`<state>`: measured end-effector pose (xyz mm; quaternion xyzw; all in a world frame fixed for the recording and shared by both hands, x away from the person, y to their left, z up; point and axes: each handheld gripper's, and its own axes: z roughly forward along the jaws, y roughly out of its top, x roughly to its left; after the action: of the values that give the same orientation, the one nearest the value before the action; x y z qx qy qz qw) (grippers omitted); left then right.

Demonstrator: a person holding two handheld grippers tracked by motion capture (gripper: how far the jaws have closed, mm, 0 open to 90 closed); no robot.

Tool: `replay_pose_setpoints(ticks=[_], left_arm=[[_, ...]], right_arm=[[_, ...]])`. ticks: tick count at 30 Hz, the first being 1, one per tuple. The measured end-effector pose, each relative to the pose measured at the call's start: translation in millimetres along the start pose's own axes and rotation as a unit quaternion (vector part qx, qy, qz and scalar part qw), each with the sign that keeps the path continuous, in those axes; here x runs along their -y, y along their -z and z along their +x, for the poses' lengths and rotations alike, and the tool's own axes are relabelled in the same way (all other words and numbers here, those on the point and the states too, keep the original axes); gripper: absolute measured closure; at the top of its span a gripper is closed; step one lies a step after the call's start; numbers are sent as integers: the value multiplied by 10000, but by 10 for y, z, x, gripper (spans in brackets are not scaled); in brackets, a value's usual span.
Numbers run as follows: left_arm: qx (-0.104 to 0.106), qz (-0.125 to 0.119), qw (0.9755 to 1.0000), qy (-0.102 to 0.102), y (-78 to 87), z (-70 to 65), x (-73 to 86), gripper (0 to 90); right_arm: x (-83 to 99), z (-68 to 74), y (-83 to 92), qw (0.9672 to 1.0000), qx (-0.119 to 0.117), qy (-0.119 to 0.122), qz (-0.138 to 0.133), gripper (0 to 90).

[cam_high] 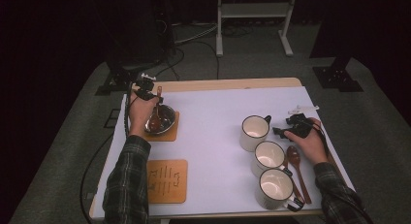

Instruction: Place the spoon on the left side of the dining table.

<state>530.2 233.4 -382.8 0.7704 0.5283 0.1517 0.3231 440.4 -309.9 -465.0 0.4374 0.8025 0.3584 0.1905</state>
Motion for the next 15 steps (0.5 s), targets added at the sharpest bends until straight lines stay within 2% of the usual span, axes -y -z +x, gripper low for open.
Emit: replay_pose_setpoints(ticks=[1, 7, 10, 15], left_arm=[[-27, 30, 10000, -63, 67, 7, 20, 900], [-115, 70, 9999, -73, 263, 44, 134, 900], [-152, 125, 9998, -75, 304, 65, 217, 900], [-197, 239, 9995, -79, 282, 69, 341, 900]], right_arm=[[0, 1, 0, 10000, 3, 3, 0, 217], [0, 3, 1, 10000, 10, 6, 0, 217], [1, 4, 1, 10000, 14, 4, 0, 217], [0, 3, 0, 10000, 11, 8, 1, 217]])
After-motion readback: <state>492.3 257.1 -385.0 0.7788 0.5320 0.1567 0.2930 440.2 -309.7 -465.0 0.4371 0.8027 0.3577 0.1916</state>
